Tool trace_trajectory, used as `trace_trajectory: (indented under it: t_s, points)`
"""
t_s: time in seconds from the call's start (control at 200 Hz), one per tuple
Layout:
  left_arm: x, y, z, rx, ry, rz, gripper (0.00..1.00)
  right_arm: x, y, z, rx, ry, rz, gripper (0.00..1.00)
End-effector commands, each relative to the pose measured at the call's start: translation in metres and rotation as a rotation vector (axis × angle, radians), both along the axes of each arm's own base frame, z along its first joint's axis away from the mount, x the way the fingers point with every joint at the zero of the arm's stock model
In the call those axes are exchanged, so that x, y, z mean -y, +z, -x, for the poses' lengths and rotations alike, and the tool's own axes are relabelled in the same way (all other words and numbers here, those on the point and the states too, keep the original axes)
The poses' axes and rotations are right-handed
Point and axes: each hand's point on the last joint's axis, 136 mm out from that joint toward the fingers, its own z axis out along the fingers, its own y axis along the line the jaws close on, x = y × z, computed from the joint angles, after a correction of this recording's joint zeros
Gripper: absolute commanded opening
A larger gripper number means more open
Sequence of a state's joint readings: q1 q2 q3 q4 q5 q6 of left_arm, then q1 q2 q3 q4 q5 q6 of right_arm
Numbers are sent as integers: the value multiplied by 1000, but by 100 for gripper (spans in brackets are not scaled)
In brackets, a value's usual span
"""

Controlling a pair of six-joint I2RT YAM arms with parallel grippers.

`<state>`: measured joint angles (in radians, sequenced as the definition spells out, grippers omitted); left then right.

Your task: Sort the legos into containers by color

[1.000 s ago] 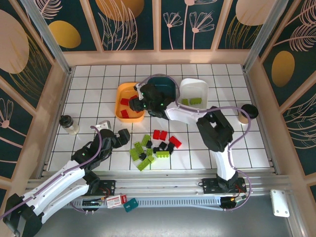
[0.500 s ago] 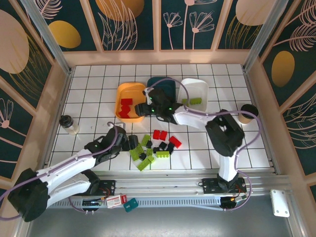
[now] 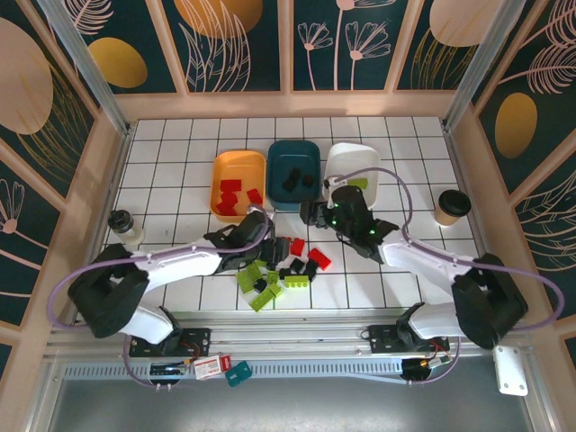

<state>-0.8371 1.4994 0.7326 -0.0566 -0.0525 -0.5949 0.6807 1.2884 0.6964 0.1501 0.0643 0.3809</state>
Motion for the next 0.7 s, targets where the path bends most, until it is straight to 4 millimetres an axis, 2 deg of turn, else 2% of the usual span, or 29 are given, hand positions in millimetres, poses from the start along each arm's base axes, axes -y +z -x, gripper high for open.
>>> trace_trajectory:
  t_s: [0.0, 0.08, 0.18, 0.335, 0.395, 0.475, 0.606, 0.691]
  points:
    - [17, 0, -10, 20, -55, 0, 74, 22, 2, 1, 10, -77, -1, 72]
    - [20, -8, -14, 12, -59, -27, 74, 30, 1, 4, 8, -90, -1, 72]
    - [19, -15, -22, 17, -39, -71, 68, 34, 2, 7, 11, -96, -7, 72]
    - [-2, -20, -34, 47, 42, -164, 52, 37, 6, 9, 23, -100, -12, 72]
    - [-12, -21, -38, 48, 69, -179, 49, 38, 8, 9, 29, -101, -15, 72]
    - [-16, -23, -38, 36, 65, -187, 53, 39, 8, 10, 31, -101, -17, 72]
    - [10, -8, -33, 31, -16, -69, 73, 39, 7, 11, 29, -101, -17, 72]
    - [18, 5, -37, 60, -23, -40, 74, 40, 7, 11, 30, -102, -20, 72]
